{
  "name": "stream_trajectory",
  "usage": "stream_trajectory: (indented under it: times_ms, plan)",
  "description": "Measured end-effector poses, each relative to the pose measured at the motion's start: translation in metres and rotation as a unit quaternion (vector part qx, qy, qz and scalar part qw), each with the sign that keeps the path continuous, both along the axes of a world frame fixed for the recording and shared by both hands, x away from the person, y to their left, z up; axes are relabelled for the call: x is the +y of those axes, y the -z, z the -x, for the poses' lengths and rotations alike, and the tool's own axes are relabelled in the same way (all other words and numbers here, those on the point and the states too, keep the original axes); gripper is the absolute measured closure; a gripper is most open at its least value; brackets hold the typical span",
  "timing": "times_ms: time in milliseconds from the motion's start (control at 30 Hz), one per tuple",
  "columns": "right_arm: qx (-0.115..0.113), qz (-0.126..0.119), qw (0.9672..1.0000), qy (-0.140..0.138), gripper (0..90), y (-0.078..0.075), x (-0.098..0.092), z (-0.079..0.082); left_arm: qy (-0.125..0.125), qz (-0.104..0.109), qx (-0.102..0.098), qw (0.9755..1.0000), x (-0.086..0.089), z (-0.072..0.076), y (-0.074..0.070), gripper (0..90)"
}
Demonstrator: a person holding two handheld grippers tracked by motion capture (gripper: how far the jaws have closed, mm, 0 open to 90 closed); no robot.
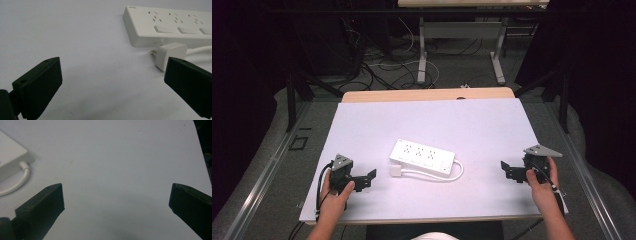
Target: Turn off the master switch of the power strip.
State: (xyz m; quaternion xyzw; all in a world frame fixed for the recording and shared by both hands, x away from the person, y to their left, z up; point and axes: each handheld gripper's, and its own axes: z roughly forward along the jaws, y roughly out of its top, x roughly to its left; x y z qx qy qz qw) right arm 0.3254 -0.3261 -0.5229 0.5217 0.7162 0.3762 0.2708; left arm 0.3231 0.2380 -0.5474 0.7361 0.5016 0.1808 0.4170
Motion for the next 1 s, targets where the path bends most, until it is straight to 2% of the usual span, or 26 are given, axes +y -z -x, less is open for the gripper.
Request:
stream_trajectory:
  times_ms: [67,133,333,600,1000]
  plan:
    - [0.002,-0.003,1.0000,0.003,0.0,0.003,-0.002,0.000,0.001,-0.001,0.000,1.0000,0.000,0.000,0.000,1.5]
    - [0.007,0.006,0.9999,0.006,0.0,0.005,-0.005,0.000,0.000,0.000,0.000,1.0000,0.000,0.000,0.000,1.5]
    - [0.016,-0.002,0.9994,0.029,0.0,0.016,-0.012,-0.003,-0.001,0.000,-0.004,1.0000,0.001,0.000,0.000,1.5]
    - [0.021,-0.007,0.9987,0.046,0.0,0.024,-0.019,-0.003,0.000,-0.003,-0.004,1.0000,0.001,0.000,0.000,1.6]
    - [0.021,-0.006,0.9987,0.045,0.0,0.029,-0.020,0.002,-0.001,-0.003,-0.003,1.0000,0.002,0.000,0.000,1.5]
